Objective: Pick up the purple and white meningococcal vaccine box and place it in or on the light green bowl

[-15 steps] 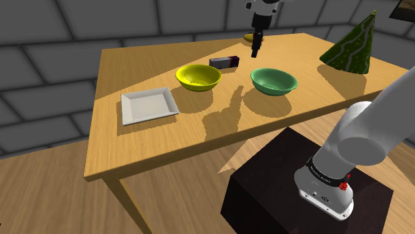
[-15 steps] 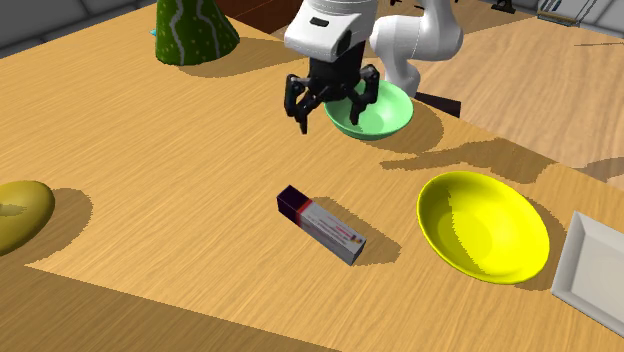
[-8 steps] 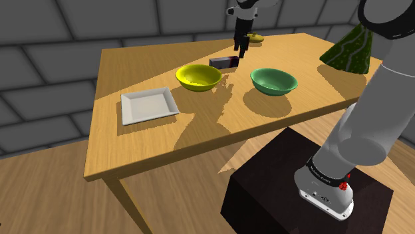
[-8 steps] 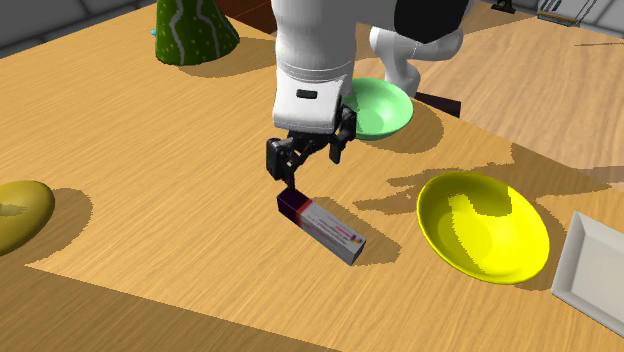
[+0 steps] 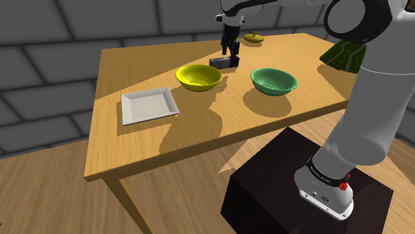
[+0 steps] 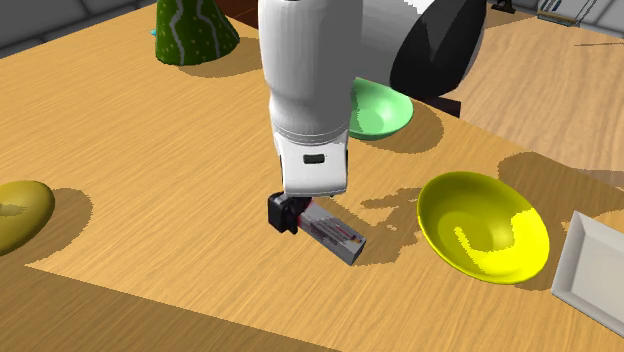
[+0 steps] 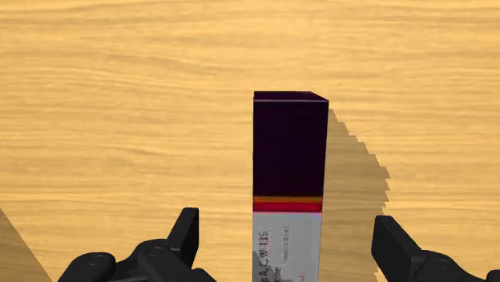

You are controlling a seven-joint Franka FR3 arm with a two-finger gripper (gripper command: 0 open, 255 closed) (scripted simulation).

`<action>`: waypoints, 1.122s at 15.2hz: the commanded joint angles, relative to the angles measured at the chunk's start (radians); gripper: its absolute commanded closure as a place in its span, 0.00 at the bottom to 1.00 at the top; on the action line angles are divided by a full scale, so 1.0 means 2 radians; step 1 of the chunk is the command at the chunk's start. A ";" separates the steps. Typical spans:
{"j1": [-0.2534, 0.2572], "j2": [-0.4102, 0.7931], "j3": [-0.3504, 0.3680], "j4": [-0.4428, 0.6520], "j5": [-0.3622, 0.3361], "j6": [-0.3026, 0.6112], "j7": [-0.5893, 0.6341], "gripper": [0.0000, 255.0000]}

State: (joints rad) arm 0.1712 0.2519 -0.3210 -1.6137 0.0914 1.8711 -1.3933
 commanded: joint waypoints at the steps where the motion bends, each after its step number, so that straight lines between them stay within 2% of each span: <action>1: 0.000 0.002 0.001 -0.011 0.001 0.013 -0.002 0.00; 3: 0.000 0.005 0.001 -0.025 0.002 0.029 -0.003 0.00; 11: 0.000 0.005 0.001 -0.025 0.002 0.029 -0.003 0.00; 12: 0.000 0.005 0.001 -0.025 0.002 0.029 -0.003 1.00; 17: 0.000 0.005 0.001 -0.025 0.002 0.029 -0.003 1.00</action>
State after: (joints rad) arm 0.1720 0.2614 -0.3188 -1.6629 0.0958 1.9292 -1.3988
